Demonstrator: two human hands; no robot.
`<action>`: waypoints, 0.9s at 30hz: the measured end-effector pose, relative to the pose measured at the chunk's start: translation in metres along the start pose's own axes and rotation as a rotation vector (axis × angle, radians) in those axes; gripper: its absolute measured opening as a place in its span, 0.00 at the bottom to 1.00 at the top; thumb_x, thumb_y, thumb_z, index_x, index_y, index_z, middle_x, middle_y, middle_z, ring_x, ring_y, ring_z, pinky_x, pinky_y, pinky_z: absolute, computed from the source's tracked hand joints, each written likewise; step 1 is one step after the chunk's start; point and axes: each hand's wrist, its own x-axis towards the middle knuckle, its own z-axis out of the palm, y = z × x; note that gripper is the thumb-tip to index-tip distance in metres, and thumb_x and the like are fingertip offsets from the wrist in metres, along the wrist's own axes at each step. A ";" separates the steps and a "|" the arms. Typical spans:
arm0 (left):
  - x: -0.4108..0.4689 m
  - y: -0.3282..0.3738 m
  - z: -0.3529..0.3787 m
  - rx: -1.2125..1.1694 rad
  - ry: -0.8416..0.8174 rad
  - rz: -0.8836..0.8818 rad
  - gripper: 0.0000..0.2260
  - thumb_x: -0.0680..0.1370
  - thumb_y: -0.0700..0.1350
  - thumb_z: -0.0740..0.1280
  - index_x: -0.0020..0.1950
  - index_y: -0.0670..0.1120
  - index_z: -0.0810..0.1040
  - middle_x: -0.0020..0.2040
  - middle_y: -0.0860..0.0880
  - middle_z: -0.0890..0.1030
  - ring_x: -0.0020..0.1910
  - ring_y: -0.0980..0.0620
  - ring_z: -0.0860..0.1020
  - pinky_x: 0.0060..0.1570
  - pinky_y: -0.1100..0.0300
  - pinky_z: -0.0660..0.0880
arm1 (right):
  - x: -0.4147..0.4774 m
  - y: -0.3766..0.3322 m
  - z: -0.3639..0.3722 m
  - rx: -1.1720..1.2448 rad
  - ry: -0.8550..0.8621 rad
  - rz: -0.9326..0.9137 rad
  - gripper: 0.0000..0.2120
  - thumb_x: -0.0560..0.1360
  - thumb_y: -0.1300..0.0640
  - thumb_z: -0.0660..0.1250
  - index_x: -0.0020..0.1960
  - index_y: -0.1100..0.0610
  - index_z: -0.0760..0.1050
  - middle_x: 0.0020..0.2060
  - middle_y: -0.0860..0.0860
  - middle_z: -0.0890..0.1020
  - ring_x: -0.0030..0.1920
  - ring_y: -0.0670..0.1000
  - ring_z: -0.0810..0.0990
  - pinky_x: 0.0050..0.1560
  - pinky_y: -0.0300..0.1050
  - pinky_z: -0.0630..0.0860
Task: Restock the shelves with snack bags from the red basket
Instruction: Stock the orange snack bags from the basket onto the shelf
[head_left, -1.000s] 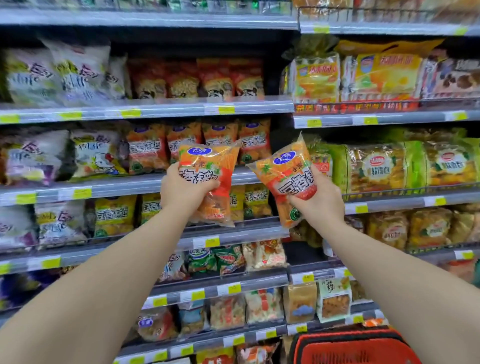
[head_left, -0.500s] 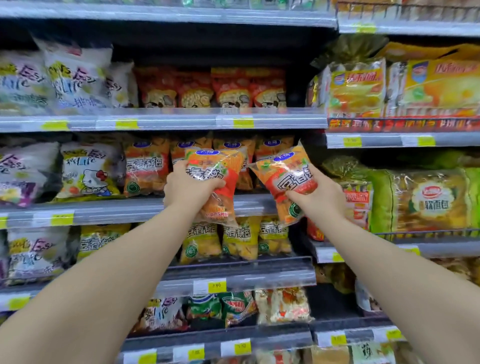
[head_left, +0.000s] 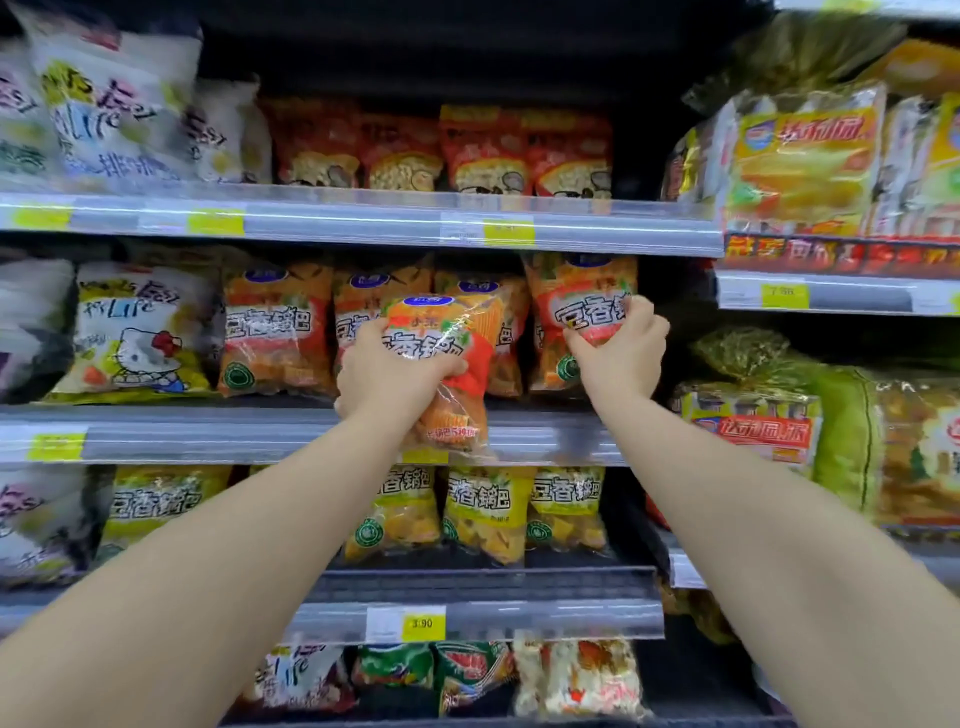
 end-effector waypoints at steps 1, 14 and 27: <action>0.002 0.001 0.002 0.006 0.006 0.013 0.48 0.53 0.63 0.78 0.70 0.56 0.65 0.63 0.51 0.73 0.60 0.45 0.74 0.60 0.41 0.71 | -0.003 0.003 0.009 -0.027 0.004 -0.011 0.34 0.67 0.44 0.74 0.64 0.55 0.63 0.59 0.58 0.67 0.57 0.59 0.71 0.50 0.55 0.75; 0.013 0.007 0.014 0.043 0.008 0.028 0.46 0.52 0.66 0.76 0.67 0.57 0.66 0.61 0.53 0.74 0.60 0.46 0.74 0.59 0.42 0.71 | -0.004 0.020 0.000 -0.321 -0.046 -0.194 0.28 0.64 0.45 0.72 0.56 0.57 0.65 0.53 0.58 0.68 0.52 0.60 0.69 0.41 0.50 0.68; 0.010 0.005 0.015 0.081 -0.003 0.040 0.47 0.54 0.66 0.76 0.69 0.57 0.64 0.64 0.51 0.71 0.62 0.45 0.72 0.60 0.41 0.70 | -0.022 0.023 -0.005 -0.337 -0.233 -0.255 0.28 0.74 0.51 0.65 0.72 0.45 0.62 0.73 0.56 0.57 0.72 0.61 0.54 0.59 0.64 0.71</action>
